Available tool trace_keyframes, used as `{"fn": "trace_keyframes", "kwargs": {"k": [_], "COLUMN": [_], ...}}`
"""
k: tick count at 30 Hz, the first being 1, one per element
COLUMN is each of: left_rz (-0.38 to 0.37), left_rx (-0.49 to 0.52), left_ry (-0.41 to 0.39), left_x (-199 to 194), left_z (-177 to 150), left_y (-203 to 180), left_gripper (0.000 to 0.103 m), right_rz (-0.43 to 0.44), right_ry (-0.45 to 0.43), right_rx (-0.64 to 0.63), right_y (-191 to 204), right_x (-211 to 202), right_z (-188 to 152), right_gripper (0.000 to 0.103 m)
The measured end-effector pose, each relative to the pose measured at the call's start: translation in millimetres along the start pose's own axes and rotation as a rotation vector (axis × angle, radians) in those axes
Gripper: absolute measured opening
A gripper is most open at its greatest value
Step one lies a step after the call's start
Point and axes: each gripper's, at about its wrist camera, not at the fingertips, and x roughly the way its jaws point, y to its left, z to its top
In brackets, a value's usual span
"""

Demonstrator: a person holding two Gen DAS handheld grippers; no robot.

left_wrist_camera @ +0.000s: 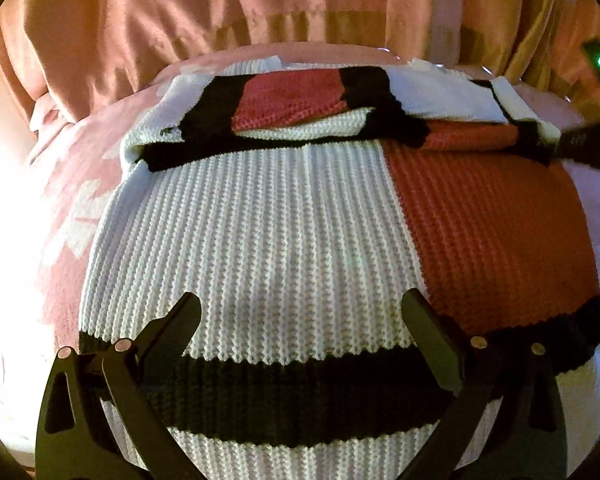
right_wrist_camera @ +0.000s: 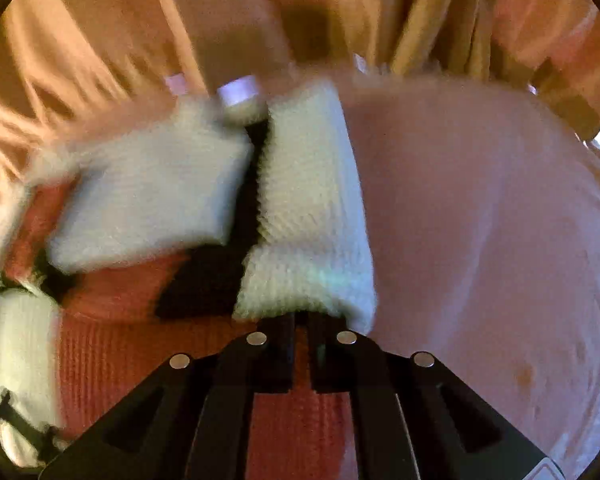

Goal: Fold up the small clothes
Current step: 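Lay the folded shoulder section flat and open the right tool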

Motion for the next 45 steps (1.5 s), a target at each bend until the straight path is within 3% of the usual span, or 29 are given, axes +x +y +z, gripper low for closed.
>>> {"fn": "trace_keyframes", "kwargs": {"k": [5,8,11,15,20,21,22,27,29,31,34,36,40,42,44,45], "left_rz": [0.0,0.0,0.005,0.006,-0.006,-0.01,-0.015,-0.033,-0.04,-0.047,-0.044,-0.035,-0.026,-0.015,-0.01,-0.001], "left_rx": [0.004,-0.003,0.003,0.004,0.022,0.024,0.025,0.022,0.018,0.017,0.03,0.036,0.041,0.051,0.06,0.065], "left_ry": [-0.003,0.001,-0.005,-0.001,-0.009,-0.007,-0.003,0.009,0.009,0.007,0.001,0.0,-0.005,-0.01,-0.015,-0.016], "left_x": [1,0,-3,-6,-10,-9,-9,-6,-7,-8,-11,-11,-16,-21,-28,-31], "left_z": [2,2,0,-3,-4,-4,-4,-1,0,1,-1,-2,-6,-11,-18,-21], "left_y": [-1,-2,-5,-9,-16,-17,-18,-20,-20,-21,-23,-24,-23,-20,-15,-13], "left_gripper": [0.098,0.098,0.098,0.098,0.098,0.098,0.098,0.098,0.098,0.098,0.098,0.098,0.098,0.098,0.098,0.098], "right_rz": [0.033,0.02,0.114,0.133,0.081,0.053,0.035,0.097,0.13,0.114,0.087,0.071,0.082,0.08,0.099,0.103], "right_ry": [0.01,-0.055,-0.123,-0.188,-0.111,-0.074,-0.042,-0.013,-0.063,-0.103,-0.016,-0.025,-0.088,-0.141,-0.188,-0.194], "right_rx": [0.009,0.003,0.07,0.129,0.074,0.058,0.042,0.081,0.104,0.085,0.07,0.047,0.022,0.036,0.053,0.05], "right_y": [-8,-6,-11,-17,-3,-3,-6,-18,-18,-16,-14,-11,-2,-2,-4,-3], "right_x": [-30,-56,-72,-69,-31,-20,-10,-23,-39,-42,-15,-21,-70,-96,-121,-131], "right_z": [-9,-16,-18,-3,8,7,4,-3,-1,2,-1,-1,-16,-33,-61,-78], "right_gripper": [0.004,0.009,0.01,0.01,0.009,0.0,0.0,0.0,0.001,0.004,0.001,0.001,0.016,0.049,0.059,0.059]}}
